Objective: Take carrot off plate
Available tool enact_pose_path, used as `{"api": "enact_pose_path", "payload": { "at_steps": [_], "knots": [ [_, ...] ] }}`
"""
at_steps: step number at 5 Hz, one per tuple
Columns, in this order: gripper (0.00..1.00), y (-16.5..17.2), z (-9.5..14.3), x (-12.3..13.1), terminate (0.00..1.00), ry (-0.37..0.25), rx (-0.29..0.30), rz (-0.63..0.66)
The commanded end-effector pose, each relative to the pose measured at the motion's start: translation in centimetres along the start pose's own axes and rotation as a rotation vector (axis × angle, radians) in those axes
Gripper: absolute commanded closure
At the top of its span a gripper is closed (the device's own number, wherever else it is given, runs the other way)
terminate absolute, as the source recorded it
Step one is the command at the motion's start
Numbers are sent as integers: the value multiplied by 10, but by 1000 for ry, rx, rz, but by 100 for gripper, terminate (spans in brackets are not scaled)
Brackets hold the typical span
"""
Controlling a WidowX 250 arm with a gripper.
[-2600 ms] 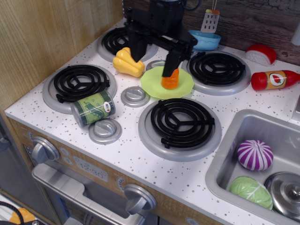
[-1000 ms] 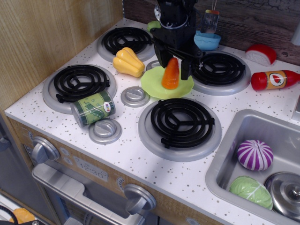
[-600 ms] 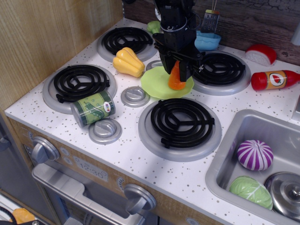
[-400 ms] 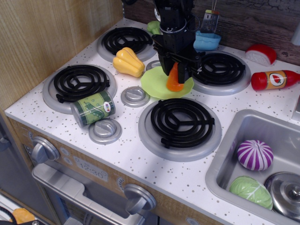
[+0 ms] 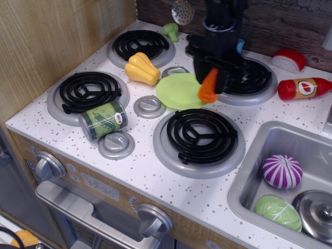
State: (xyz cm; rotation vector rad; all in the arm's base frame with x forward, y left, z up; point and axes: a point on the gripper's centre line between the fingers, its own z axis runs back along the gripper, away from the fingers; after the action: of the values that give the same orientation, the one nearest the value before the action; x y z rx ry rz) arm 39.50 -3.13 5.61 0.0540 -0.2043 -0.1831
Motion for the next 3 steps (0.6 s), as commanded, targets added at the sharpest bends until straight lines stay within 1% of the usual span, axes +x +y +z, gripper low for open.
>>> {"api": "enact_pose_path", "payload": {
  "at_steps": [1,2,3],
  "knots": [
    [100,-9,15,23,0,-153,-27,25],
    [100,-13,0,26,0,-187,-42,12],
    [100,-21,-8,26,0,-190,-88,-8]
  ]
}}
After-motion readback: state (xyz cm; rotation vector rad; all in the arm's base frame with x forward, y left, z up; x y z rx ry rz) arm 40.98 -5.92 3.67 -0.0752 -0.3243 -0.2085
